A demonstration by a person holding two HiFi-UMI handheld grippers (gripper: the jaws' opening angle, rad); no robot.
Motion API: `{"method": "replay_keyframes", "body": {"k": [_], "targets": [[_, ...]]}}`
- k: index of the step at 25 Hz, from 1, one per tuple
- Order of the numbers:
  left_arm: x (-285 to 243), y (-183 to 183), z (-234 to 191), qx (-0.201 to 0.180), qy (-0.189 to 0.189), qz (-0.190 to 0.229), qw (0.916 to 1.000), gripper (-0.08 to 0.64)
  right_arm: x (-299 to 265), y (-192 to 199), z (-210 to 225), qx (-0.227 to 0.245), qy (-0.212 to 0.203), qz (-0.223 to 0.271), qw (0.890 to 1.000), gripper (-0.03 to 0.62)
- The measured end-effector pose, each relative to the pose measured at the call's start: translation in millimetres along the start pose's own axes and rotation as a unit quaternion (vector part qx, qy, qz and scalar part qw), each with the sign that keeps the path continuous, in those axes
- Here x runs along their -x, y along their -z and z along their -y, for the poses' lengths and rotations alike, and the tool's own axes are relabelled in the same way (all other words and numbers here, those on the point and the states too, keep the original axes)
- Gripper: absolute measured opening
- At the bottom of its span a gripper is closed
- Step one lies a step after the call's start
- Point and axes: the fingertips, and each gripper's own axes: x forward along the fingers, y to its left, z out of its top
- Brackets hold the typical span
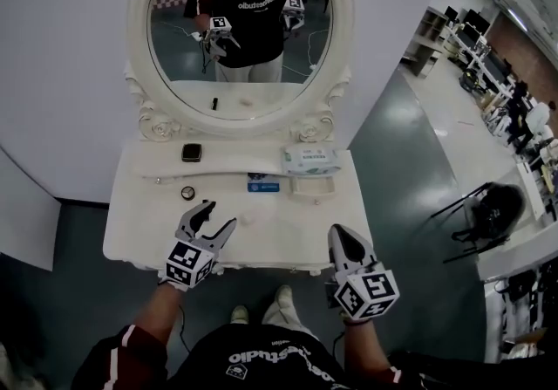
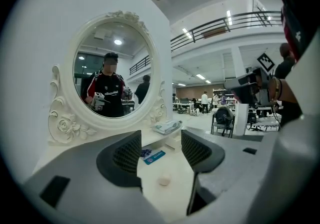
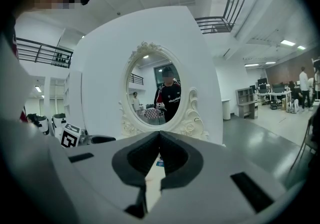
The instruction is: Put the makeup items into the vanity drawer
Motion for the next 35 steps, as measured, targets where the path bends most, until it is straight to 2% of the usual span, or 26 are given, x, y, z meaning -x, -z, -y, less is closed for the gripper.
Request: {"method": "replay_keyframes", "body": {"k": [6,13,22,29,32,35], "targets": [[-27.5,29.7,6.2,-0.027,0.014,-0.041,0.9987,0.239,-3.3,3.2,6.2,0.001,-0.004,-0.003,1.000,0.003],[-61.7,79.2,23.2,-0.058,0.044,-0.105,0.9918,0.239,0.1,10.8,18.0,-0.008,-0.001,-0.011,1.000,0.003],[-88.0,131.1,29.8,-0.071,0.050,-0.164,0.9827,0.238,2.8,12.7,35.8,-0.010,0.005,-0.015,1.000,0.003],[-106.0,173.8,26.1,-0.066,0.054,-0.202,0.9756,0.238,1.1,6.5,40.6,0.000,0.004,-0.017,1.000,0.003],[-115.0,180.1,22.8,-0.064,0.051,-0.204,0.9755,0.238,1.0,6.6,43.1,0.005,0.004,-0.019,1.000,0.003],[-122.2,188.6,20.4,-0.059,0.052,-0.222,0.9718,0.239,1.1,7.1,46.5,0.007,0.006,-0.023,1.000,0.003]]}}
